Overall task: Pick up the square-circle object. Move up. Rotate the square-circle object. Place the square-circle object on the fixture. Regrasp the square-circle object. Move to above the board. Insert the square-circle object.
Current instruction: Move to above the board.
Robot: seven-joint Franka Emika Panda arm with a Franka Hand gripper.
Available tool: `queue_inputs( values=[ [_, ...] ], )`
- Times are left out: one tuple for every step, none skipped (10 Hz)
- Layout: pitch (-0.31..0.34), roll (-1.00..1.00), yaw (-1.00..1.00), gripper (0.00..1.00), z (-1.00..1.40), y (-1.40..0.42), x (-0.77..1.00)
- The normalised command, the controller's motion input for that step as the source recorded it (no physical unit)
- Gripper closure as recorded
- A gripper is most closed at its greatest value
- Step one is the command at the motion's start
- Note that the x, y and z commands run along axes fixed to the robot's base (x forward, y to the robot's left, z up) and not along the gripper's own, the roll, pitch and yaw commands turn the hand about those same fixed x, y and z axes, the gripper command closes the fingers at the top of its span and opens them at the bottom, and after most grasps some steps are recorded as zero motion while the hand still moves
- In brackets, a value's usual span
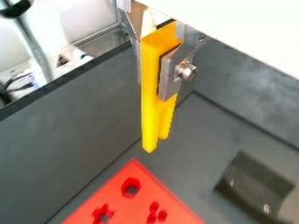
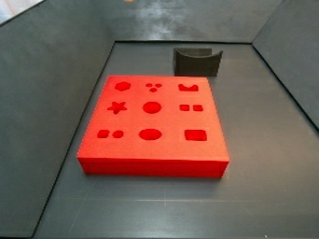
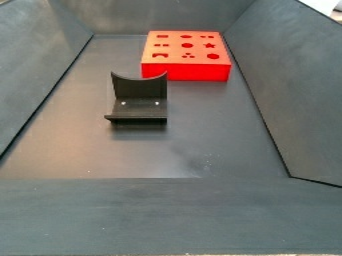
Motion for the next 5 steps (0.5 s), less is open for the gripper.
queue_inputs(
  values=[
    [0.021, -0.01, 0.01, 1.0, -0.06, -1.0, 0.31],
    [0.019, 0.0, 0.01, 1.0, -0.07, -1.0, 0.34],
    [0.02, 0.0, 0.01, 1.0, -0.06, -1.0, 0.35],
    [0.024, 0.02, 0.01, 1.0, -0.05, -0.76, 0.3],
    [0.022, 0.02, 0.01, 1.0, -0.03, -0.51, 0.22]
  ],
)
